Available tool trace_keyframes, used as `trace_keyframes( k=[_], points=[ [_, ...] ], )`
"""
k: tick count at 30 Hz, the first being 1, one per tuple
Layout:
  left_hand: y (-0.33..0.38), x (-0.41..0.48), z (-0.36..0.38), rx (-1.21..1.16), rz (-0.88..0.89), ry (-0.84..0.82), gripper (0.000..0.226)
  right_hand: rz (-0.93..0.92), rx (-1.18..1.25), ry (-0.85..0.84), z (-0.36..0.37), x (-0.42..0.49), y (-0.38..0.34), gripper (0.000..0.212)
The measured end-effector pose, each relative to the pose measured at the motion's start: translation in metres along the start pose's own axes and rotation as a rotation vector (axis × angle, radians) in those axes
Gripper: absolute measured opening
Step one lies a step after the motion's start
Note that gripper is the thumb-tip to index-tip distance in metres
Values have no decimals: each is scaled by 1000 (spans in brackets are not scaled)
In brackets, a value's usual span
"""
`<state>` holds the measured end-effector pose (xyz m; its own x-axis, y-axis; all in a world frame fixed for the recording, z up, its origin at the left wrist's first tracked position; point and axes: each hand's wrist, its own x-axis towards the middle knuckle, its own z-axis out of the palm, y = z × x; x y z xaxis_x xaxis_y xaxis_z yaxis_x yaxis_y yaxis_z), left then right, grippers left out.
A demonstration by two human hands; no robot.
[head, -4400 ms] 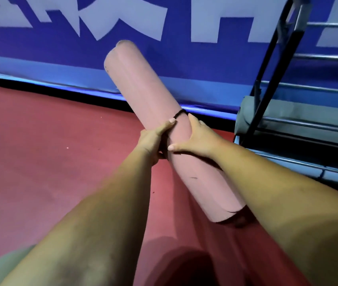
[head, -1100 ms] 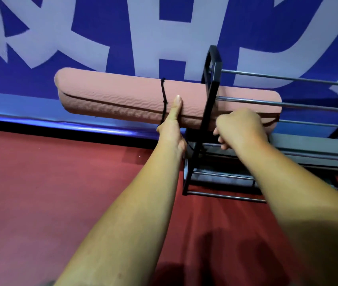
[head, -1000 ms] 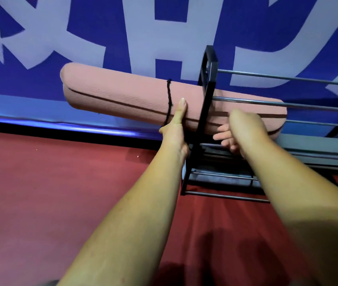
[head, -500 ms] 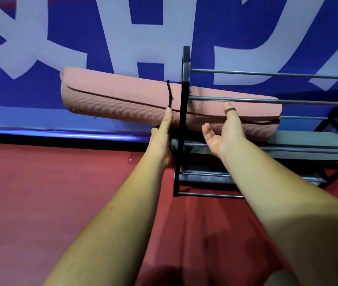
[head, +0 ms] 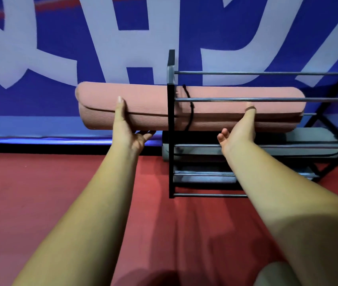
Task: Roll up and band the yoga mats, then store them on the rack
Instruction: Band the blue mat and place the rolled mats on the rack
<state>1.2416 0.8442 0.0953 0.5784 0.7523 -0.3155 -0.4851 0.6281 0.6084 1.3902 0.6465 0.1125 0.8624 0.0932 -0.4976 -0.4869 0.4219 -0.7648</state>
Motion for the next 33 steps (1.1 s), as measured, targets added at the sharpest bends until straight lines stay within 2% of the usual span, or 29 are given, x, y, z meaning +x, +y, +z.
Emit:
trace_keyframes(
  k=[3, 7, 8, 11, 15, 17, 19, 21, 25, 26, 29, 31, 33],
  points=[
    [-20, -4, 9, -3, 7, -35, 65, -3, -28, -24, -7, 11, -13, 62],
    [-41, -12, 18, 30, 10, -106, 54, -3, -146, -124, -10, 17, -17, 100],
    [-46, -14, 20, 51, 5, -131, 52, -8, -184, -137, -11, 17, -18, 102],
    [-57, -22, 28, 156, -30, -208, 54, -5, -208, -127, -17, 24, -24, 90],
    [-57, -16, 26, 201, -66, -249, 58, 43, -48, -147, -24, 35, -27, 72],
    [-54, -12, 22, 156, -68, -220, 63, 34, -32, -115, -25, 36, -27, 69],
    [-52, -9, 20, 85, -47, -130, 67, 0, -17, -85, -24, 36, -28, 74],
    [-52, -5, 16, 110, -7, -21, 67, -48, 6, -50, -25, 40, -31, 78],
    [-48, 1, 6, 194, 97, 131, 112, -116, 25, 15, -34, 50, -41, 81],
    [-48, 1, 6, 219, 129, 124, 106, -120, 26, 29, -38, 52, -43, 81],
    [-48, 2, 9, 284, 191, 11, 57, -87, 49, 36, -47, 54, -45, 79],
    [-52, 3, 9, 351, 222, -25, 49, -94, 71, 47, -50, 54, -47, 78],
    [-56, 5, 7, 387, 218, -18, 53, -131, 68, 75, -52, 55, -51, 72]
  ],
)
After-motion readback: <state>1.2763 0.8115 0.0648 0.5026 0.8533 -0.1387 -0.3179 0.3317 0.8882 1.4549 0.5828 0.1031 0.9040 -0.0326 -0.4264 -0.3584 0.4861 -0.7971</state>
